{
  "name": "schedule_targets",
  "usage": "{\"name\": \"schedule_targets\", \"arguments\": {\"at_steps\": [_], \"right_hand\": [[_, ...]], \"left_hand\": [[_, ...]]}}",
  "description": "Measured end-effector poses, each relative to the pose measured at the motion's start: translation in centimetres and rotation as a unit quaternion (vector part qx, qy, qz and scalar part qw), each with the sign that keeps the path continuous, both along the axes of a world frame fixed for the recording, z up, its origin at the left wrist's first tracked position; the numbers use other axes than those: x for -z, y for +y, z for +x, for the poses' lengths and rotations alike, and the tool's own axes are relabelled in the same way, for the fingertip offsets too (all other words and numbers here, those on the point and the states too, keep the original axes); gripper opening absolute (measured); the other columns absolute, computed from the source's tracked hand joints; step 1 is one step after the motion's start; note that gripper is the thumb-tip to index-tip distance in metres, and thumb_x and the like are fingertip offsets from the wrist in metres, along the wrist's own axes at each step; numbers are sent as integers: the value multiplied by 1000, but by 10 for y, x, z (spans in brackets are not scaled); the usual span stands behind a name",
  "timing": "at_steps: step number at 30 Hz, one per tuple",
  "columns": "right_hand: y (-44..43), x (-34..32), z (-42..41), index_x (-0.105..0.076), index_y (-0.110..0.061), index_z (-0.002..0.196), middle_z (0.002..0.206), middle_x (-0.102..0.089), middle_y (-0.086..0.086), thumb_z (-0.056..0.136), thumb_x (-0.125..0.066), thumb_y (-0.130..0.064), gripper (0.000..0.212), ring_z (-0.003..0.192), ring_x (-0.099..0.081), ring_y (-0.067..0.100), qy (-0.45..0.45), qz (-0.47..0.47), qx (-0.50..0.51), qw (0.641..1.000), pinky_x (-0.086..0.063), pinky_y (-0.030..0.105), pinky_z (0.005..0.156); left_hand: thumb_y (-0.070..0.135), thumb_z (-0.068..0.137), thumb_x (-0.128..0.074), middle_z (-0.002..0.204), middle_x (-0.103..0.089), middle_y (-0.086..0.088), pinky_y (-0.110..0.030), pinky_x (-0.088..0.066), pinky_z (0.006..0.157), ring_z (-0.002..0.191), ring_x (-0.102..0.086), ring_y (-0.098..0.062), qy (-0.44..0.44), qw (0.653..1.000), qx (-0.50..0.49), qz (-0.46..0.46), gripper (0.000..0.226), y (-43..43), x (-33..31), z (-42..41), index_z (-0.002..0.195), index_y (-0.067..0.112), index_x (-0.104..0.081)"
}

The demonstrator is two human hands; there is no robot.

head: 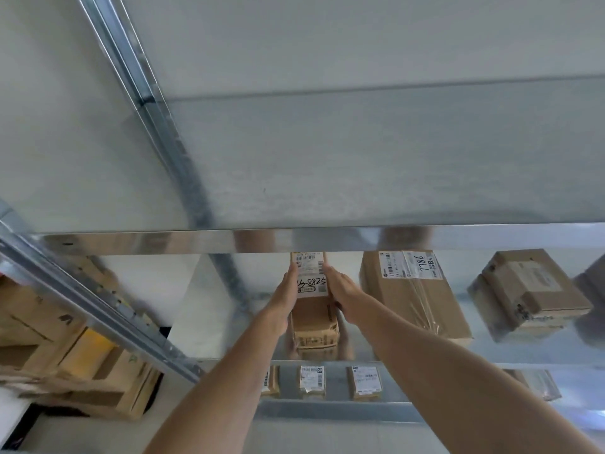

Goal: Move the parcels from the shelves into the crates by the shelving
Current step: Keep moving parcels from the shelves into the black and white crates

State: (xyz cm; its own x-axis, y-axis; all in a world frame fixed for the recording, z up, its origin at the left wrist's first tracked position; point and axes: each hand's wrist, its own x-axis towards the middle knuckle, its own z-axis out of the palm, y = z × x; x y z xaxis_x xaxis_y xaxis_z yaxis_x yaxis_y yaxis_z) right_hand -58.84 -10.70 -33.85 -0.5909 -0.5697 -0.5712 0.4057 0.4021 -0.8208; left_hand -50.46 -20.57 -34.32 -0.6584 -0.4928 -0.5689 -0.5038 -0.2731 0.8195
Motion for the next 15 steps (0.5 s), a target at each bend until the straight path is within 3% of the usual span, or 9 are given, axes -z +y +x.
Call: {"name": "schedule_targets", "arguments": {"at_steps": [3, 5, 7, 9, 15], "right_hand": [[-9, 30, -7, -40, -19, 154, 156, -46, 11, 88, -36, -77, 88, 142, -44, 30, -4, -14, 7, 1000, -36, 51, 118], [-15, 55, -17, -33, -25, 156, 158, -43, 11, 73, -42, -85, 103, 141, -45, 32, -18, -19, 18, 999, -39, 55, 115], [-14, 44, -12, -40, -23, 151, 142, -56, 18, 85, -44, -75, 83, 124, -59, 36, -48, -14, 36, 998, -54, 55, 98], [-9, 15, 2, -48, -20, 142, 126, -64, 20, 100, -41, -60, 59, 112, -65, 36, -60, -26, 50, 997, -59, 50, 86], [1, -14, 11, -51, -13, 137, 123, -65, 20, 107, -37, -48, 48, 101, -65, 28, -29, -30, 60, 997, -51, 34, 65]], "left_hand": [[69, 103, -17, 123, -69, -7, -30, -46, 74, 109, -64, -18, -1, 1000, 14, 14, 68, 1, 5, 0, 136, 27, -59], [68, 104, -17, 120, -70, -10, -29, -49, 69, 103, -66, -19, 8, 1000, 10, 29, 67, 2, 5, 1, 132, 27, -62], [68, 104, -19, 114, -72, -11, -31, -52, 67, 98, -69, -21, 13, 998, 8, 56, 67, 1, 4, 0, 124, 26, -67], [68, 104, -21, 109, -74, -11, -32, -54, 67, 96, -70, -23, 16, 997, 9, 74, 65, 3, -3, 1, 118, 26, -69], [68, 103, -24, 113, -75, -14, -35, -57, 70, 101, -72, -30, 29, 996, 1, 80, 65, 9, -20, 9, 125, 26, -67]]}}
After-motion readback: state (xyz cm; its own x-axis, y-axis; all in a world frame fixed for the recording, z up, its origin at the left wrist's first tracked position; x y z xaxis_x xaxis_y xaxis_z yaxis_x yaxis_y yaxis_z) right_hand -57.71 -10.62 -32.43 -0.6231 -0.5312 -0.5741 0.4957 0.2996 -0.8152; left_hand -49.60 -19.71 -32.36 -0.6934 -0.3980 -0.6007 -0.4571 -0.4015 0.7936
